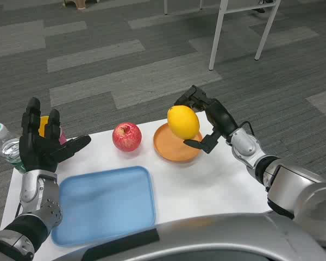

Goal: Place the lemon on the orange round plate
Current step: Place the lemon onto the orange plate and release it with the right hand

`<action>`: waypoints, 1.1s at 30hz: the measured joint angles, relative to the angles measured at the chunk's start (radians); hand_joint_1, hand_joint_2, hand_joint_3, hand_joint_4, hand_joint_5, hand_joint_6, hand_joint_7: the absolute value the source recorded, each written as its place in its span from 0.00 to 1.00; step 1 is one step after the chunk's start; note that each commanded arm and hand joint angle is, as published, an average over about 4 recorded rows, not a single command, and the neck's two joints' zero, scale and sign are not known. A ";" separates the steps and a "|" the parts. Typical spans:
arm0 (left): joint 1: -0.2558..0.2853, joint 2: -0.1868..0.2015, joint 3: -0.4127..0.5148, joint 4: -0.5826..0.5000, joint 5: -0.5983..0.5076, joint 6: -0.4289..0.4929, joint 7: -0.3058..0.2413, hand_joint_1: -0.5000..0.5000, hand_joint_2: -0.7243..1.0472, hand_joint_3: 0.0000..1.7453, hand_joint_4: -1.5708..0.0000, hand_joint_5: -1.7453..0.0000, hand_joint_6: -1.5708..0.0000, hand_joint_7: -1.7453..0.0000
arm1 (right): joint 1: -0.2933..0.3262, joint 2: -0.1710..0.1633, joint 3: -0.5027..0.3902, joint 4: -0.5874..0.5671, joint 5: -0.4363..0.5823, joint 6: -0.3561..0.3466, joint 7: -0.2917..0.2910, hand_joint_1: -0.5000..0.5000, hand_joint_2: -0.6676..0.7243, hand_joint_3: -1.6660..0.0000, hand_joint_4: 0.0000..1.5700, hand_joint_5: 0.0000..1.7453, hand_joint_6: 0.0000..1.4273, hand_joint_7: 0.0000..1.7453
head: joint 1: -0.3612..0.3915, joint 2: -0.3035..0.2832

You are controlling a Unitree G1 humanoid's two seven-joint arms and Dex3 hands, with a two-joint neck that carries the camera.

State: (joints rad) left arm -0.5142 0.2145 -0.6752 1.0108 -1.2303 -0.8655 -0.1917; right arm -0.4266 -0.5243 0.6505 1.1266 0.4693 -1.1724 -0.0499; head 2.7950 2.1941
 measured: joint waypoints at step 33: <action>-0.035 -0.009 -0.072 0.037 -0.009 0.035 0.001 1.00 0.50 0.05 1.00 0.82 0.98 0.88 | -0.048 0.004 0.048 0.089 0.000 0.034 -0.032 0.14 0.41 0.05 0.53 0.72 0.80 0.92 | -0.024 -0.030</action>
State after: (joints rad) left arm -0.5488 0.2058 -0.7473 1.0479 -1.2391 -0.8303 -0.1907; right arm -0.4748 -0.5205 0.6983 1.2160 0.4691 -1.1379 -0.0824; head 2.7708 2.1643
